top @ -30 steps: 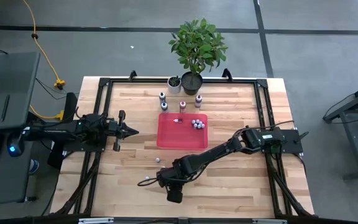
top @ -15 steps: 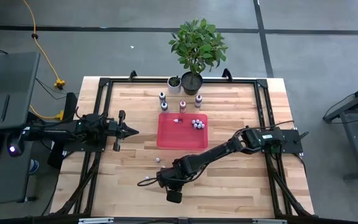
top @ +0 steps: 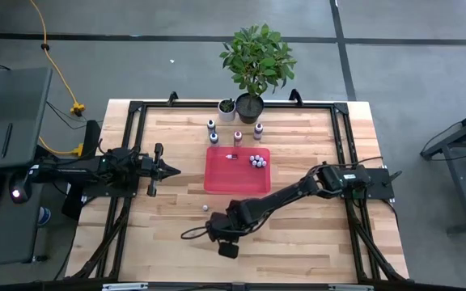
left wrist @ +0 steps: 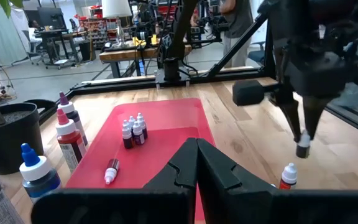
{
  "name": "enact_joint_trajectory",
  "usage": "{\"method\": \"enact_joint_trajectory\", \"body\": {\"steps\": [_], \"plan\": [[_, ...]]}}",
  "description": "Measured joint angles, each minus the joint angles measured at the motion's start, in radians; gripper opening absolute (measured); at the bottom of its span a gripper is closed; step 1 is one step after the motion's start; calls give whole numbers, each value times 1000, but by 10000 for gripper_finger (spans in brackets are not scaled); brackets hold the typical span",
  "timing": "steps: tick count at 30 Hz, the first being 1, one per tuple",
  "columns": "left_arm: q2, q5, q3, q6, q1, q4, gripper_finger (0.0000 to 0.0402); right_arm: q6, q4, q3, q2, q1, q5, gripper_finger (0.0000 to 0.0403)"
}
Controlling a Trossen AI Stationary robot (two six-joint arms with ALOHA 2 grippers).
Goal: Pick & Place food coloring
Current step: Put the small green food coloring bottle into the pink container
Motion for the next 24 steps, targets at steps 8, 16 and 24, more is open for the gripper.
{"method": "enact_joint_trajectory", "body": {"steps": [8,16,24], "plan": [[0,0,0,0,0,0,0,42,-10,0,-26,2,3,47],[0,0,0,0,0,0,0,76,-41,1,-81,0,39,46],[0,0,0,0,0,0,0,66,-79,1,-158,-5,86,46]]}}
